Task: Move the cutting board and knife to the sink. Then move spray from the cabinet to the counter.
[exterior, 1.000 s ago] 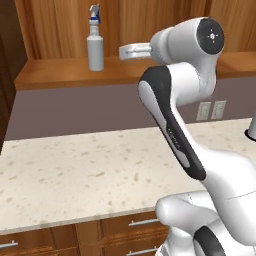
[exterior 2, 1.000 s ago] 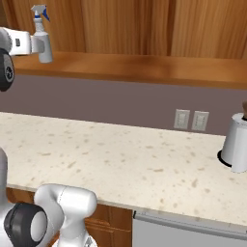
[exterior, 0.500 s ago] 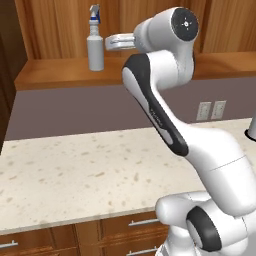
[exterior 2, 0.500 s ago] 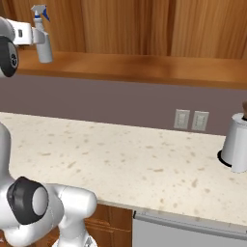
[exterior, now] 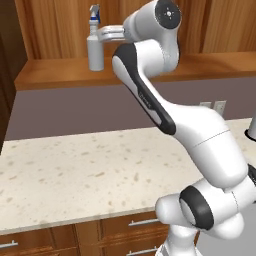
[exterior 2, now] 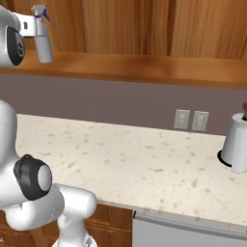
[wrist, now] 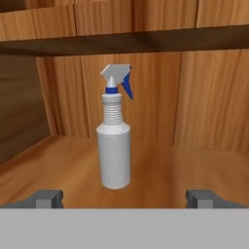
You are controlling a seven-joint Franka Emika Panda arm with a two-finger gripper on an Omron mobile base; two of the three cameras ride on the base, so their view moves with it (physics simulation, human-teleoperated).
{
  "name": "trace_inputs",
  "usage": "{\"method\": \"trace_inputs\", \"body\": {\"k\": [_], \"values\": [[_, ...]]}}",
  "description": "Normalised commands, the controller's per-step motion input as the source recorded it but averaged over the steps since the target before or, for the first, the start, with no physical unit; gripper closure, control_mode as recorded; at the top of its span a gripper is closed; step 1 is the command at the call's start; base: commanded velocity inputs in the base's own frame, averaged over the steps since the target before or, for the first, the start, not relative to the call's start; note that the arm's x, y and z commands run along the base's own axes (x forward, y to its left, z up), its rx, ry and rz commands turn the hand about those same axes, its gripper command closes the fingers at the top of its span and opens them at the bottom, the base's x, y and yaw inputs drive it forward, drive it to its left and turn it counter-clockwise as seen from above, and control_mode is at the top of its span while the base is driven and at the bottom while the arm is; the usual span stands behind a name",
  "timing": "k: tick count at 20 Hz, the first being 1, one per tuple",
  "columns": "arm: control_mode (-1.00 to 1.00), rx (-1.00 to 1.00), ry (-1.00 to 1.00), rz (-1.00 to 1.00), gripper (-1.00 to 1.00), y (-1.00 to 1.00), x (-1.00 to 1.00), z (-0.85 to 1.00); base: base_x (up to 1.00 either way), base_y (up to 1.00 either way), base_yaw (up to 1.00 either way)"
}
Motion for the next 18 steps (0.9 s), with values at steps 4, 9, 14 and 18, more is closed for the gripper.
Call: {"method": "trace_inputs", "body": {"k": [4, 9, 14, 18], "values": [[-1.0, -0.01, -0.01, 0.0, -1.0, 0.18, 0.37, 0.0, 0.0, 0.0, 0.0], [-1.0, 0.0, -0.08, 0.0, -1.0, 0.17, 0.34, 0.0, 0.0, 0.0, 0.0], [-1.0, 0.0, -0.06, 0.0, -1.0, 0.15, 0.37, 0.0, 0.0, 0.0, 0.0], [-1.0, 0.0, -0.03, 0.0, -1.0, 0.14, 0.35, -0.01, 0.0, 0.0, 0.0]]}}
